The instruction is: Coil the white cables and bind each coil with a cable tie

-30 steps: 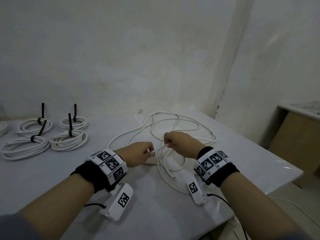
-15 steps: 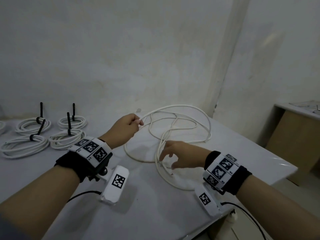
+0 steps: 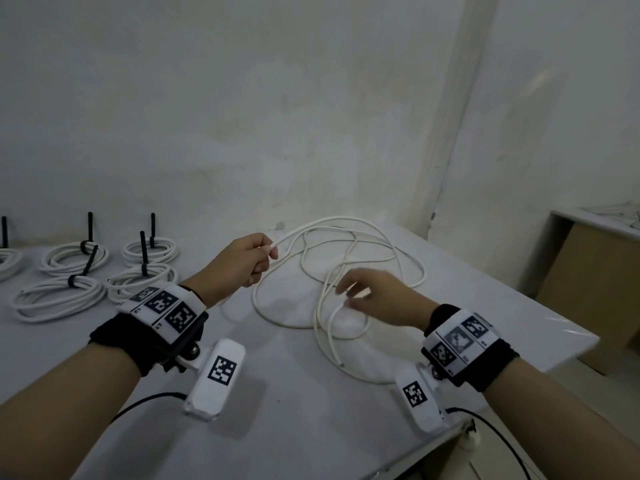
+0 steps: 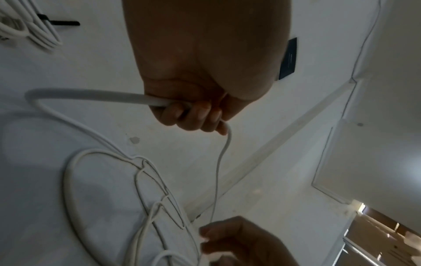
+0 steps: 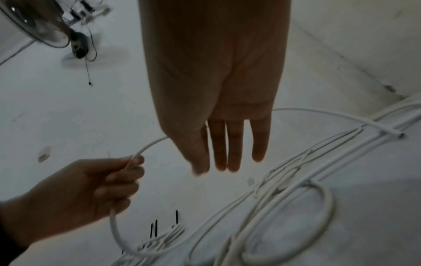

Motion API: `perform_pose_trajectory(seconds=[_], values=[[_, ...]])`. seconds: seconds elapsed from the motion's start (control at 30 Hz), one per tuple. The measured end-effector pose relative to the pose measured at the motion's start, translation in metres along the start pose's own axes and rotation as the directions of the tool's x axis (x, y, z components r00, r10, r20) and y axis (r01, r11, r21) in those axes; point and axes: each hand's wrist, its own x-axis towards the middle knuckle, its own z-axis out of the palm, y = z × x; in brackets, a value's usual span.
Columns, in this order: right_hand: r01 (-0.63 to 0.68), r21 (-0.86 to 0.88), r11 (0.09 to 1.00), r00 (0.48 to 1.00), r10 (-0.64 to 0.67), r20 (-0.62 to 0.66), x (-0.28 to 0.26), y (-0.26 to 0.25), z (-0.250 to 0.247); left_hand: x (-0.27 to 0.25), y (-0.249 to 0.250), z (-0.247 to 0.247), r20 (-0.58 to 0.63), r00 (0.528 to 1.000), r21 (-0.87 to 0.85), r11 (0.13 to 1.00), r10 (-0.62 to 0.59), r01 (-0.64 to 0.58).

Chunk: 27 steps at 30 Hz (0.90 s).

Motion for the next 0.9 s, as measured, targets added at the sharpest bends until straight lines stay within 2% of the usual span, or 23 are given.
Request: perform_pose_trajectory(seconds=[0.03, 0.1, 0.13, 0.2, 0.27, 0.3, 0.33, 0.4, 0.47, 0.53, 0.63, 0.7, 0.73, 0.77, 0.8, 0.9], values=[[-0.011, 0.003, 1.000, 0.985, 0.012, -0.174, 0.004, 0.003, -0.005, -0.002, 0.000, -0.001, 0.022, 1.000, -0.004, 1.000, 0.007, -0.007], [-0.031, -0.051, 0.998, 0.871, 0.002, -0.491, 0.013, 0.008, -0.018, -0.006, 0.000, -0.006, 0.054, 0.998, -0.029, 0.999, 0.022, -0.020], [-0.052, -0.096, 0.994, 0.814, -0.013, -0.580, 0.016, 0.010, -0.026, -0.008, 0.000, -0.009, 0.060, 0.998, -0.046, 0.999, 0.029, -0.027], [-0.114, -0.185, 0.976, 0.762, -0.034, -0.647, 0.020, 0.012, -0.038, -0.011, 0.000, -0.014, 0.053, 0.997, -0.057, 0.997, 0.060, -0.057], [-0.168, -0.253, 0.953, 0.754, -0.041, -0.656, 0.022, 0.013, -0.049, -0.015, 0.000, -0.019, 0.051, 0.993, -0.044, 0.993, 0.108, -0.106], [-0.173, -0.264, 0.949, 0.775, -0.034, -0.631, 0.023, 0.013, -0.055, -0.017, 0.001, -0.022, 0.053, 0.989, -0.044, 0.990, 0.136, -0.134], [-0.159, -0.266, 0.951, 0.821, -0.022, -0.571, 0.023, 0.014, -0.061, -0.018, 0.002, -0.024, 0.049, 0.985, -0.045, 0.986, 0.165, -0.163], [-0.119, -0.270, 0.955, 0.934, 0.015, -0.358, 0.021, 0.013, -0.069, -0.019, 0.003, -0.029, 0.033, 0.976, -0.062, 0.975, 0.214, -0.211], [-0.104, -0.272, 0.957, 0.983, 0.058, -0.173, 0.015, 0.010, -0.075, -0.017, 0.005, -0.032, 0.008, 0.970, -0.087, 0.967, 0.241, -0.239], [-0.109, -0.237, 0.965, 0.986, 0.075, -0.150, 0.010, 0.006, -0.079, -0.013, 0.005, -0.033, -0.050, 0.963, -0.026, 0.963, 0.266, -0.268], [-0.152, -0.188, 0.970, 0.947, 0.089, -0.309, 0.005, -0.005, -0.092, -0.006, 0.005, -0.031, -0.216, 0.901, 0.234, 0.916, 0.376, -0.326], [-0.163, -0.151, 0.975, 0.908, 0.088, -0.410, 0.004, -0.018, -0.099, -0.004, 0.006, -0.028, -0.350, 0.799, 0.354, 0.858, 0.490, -0.371], [-0.158, -0.104, 0.982, 0.895, 0.098, -0.435, 0.003, -0.026, -0.102, -0.004, 0.008, -0.028, -0.395, 0.738, 0.391, 0.827, 0.547, -0.403], [-0.150, -0.043, 0.988, 0.888, 0.115, -0.446, 0.003, -0.034, -0.103, -0.005, 0.010, -0.027, -0.409, 0.697, 0.408, 0.801, 0.589, -0.438], [-0.138, 0.019, 0.990, 0.884, 0.132, -0.448, 0.004, -0.042, -0.103, -0.008, 0.015, -0.025, -0.384, 0.692, 0.411, 0.784, 0.611, -0.464], [-0.092, 0.188, 0.978, 0.885, 0.167, -0.434, 0.005, -0.069, -0.095, -0.018, 0.021, -0.015, -0.166, 0.735, 0.518, 0.692, 0.657, -0.502]])
